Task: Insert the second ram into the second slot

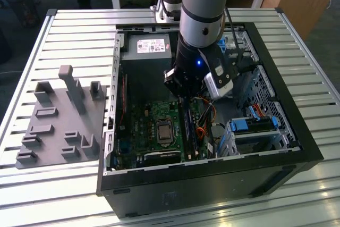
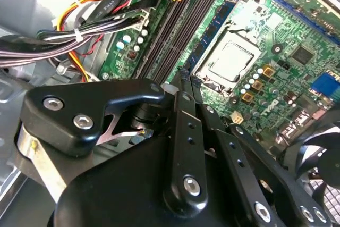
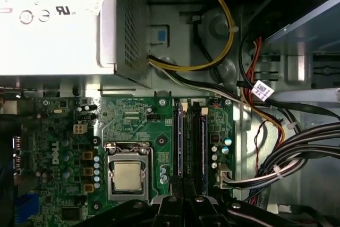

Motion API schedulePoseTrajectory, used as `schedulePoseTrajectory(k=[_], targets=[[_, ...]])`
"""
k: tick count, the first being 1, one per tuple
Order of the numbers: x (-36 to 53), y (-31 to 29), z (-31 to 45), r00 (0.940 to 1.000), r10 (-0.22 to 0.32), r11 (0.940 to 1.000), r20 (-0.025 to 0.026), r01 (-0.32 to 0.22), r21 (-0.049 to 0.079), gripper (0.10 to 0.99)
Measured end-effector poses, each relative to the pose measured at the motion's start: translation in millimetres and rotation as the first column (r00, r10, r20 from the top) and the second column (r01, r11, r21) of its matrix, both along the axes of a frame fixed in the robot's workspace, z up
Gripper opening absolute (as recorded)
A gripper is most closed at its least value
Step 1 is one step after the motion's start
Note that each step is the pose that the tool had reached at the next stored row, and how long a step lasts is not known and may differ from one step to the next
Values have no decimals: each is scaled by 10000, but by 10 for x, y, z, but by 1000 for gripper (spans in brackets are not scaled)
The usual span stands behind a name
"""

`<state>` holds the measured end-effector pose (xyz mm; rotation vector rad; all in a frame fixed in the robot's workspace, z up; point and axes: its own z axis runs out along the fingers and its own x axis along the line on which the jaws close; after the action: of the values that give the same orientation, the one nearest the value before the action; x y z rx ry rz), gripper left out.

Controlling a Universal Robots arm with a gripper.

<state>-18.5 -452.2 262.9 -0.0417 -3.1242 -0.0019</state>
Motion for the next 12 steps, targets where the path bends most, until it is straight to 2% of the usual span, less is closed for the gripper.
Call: schedulePoseTrajectory(k=[4, 12], targets=[[0, -25, -69, 10000, -57, 10000, 0, 57, 0, 114], [11, -27, -186, 10000, 87, 10000, -10, -87, 0, 114]])
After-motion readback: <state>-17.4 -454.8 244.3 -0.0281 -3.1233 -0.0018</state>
